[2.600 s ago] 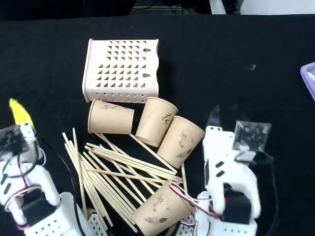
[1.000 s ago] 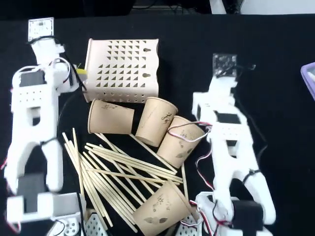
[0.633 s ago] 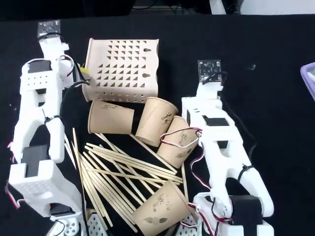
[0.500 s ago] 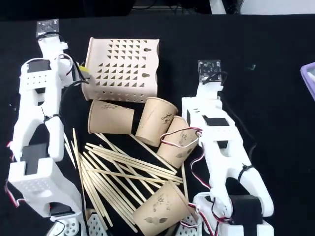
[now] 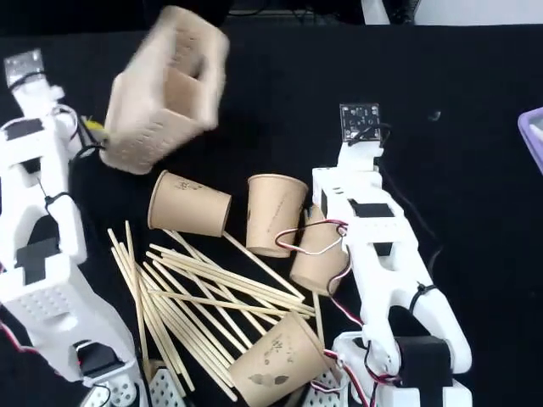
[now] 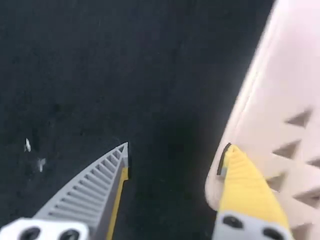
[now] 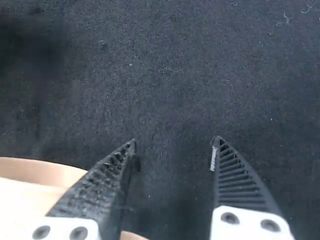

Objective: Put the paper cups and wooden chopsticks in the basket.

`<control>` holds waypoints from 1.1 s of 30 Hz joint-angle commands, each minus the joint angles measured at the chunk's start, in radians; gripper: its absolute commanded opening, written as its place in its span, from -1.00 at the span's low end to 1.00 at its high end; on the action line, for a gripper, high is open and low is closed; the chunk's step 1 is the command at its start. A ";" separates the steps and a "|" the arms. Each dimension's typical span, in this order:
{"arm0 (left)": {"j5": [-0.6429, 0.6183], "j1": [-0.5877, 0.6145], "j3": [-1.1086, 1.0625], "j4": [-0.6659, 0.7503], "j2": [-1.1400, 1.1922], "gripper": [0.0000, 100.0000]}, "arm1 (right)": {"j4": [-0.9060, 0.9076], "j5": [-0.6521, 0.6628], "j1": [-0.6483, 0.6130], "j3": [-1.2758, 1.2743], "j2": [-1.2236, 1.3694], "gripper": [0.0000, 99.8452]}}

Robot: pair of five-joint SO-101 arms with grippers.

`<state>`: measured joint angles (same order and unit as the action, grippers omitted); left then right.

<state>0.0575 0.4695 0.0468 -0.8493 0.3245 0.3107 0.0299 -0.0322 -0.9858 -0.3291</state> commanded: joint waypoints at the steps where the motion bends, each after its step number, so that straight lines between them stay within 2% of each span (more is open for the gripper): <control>1: -0.002 0.041 0.028 0.009 0.005 -0.40 | -0.023 0.009 -0.014 -0.002 0.002 -0.56; 7: -0.008 0.099 0.065 -0.003 0.000 -0.40 | -0.029 0.009 -0.015 -0.012 0.002 -0.56; 9: -0.008 0.125 0.117 -0.046 0.000 -0.40 | -0.029 0.009 -0.020 -0.012 0.002 -0.56; 14: -0.021 0.163 0.386 -0.282 0.000 -0.40 | -0.029 0.011 -0.035 -0.012 0.002 -0.56; 17: -0.098 0.163 0.582 -0.440 0.000 -0.40 | -0.031 0.011 -0.037 -0.012 0.002 -0.56; 21: -0.239 0.125 0.834 -0.644 0.000 -0.39 | -0.029 0.011 -0.037 -0.013 0.002 -0.56; 25: -0.287 0.058 1.047 -0.795 0.008 -0.39 | -0.025 0.011 -0.037 -0.013 0.002 -0.56; 28: -0.288 -0.007 1.127 -0.859 0.011 -0.39 | -0.025 0.011 -0.037 -0.013 0.002 -0.56; 33: -0.290 -0.088 1.113 -0.873 0.012 -0.40 | -0.029 0.011 -0.037 -0.024 0.002 -0.56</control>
<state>-0.2217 0.4404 1.1162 -1.7100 0.3475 0.3030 0.0299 -0.0598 -1.0088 -0.3291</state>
